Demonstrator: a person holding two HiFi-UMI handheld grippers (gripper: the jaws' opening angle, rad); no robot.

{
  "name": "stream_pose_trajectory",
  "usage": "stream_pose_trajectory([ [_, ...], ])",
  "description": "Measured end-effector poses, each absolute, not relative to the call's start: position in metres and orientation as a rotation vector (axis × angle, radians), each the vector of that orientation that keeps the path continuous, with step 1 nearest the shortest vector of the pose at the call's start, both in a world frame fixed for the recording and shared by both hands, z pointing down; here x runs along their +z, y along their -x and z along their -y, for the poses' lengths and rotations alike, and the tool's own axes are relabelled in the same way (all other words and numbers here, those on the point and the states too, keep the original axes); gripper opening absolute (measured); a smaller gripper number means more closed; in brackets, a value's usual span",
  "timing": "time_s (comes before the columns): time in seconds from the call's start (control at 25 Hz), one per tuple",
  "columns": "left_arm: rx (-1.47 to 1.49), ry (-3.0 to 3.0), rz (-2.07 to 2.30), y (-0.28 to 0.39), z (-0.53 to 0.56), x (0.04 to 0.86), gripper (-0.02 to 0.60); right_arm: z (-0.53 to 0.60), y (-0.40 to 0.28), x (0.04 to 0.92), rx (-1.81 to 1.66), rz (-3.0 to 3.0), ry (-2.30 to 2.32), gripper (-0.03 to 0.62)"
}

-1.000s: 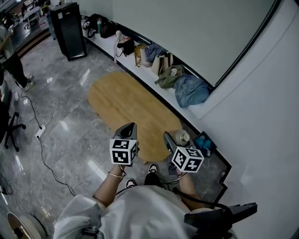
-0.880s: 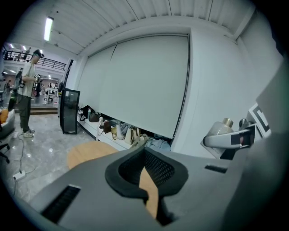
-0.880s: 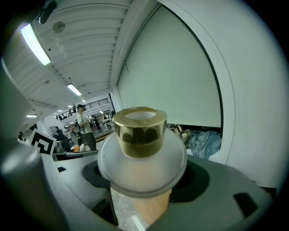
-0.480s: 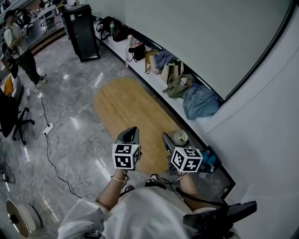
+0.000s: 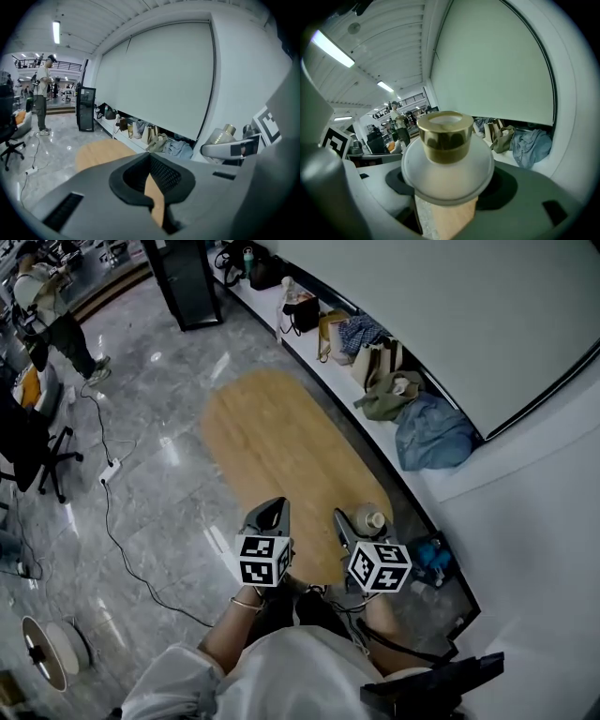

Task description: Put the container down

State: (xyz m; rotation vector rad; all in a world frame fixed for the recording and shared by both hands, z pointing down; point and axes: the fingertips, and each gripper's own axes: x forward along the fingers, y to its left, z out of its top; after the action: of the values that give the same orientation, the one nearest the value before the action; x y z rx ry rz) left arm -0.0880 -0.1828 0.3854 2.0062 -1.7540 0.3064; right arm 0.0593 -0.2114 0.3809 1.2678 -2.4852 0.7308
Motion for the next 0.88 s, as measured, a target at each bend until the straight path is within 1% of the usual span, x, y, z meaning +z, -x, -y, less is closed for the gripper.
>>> stream_pose_trajectory([
  [0.16, 0.317, -2.003, 1.729, 0.095, 0.199, 0.395, 0.008, 0.223, -0.053, 0.394, 0.752, 2.456, -1.265, 0.341],
  [0.28, 0.338, -1.997, 1.714, 0.092, 0.206, 0.42, 0.008, 0.229, -0.058, 0.42, 0.767, 2.427, -1.279, 0.341],
  [0.6, 0.391, -1.963, 1.624, 0.079, 0.218, 0.525, 0.008, 0.236, -0.076, 0.513, 0.862, 2.331, -1.328, 0.341],
  [0.88, 0.454, -1.928, 1.585, 0.087, 0.234, 0.613, 0.008, 0.239, -0.081, 0.606, 0.909, 2.254, -1.309, 0.341],
])
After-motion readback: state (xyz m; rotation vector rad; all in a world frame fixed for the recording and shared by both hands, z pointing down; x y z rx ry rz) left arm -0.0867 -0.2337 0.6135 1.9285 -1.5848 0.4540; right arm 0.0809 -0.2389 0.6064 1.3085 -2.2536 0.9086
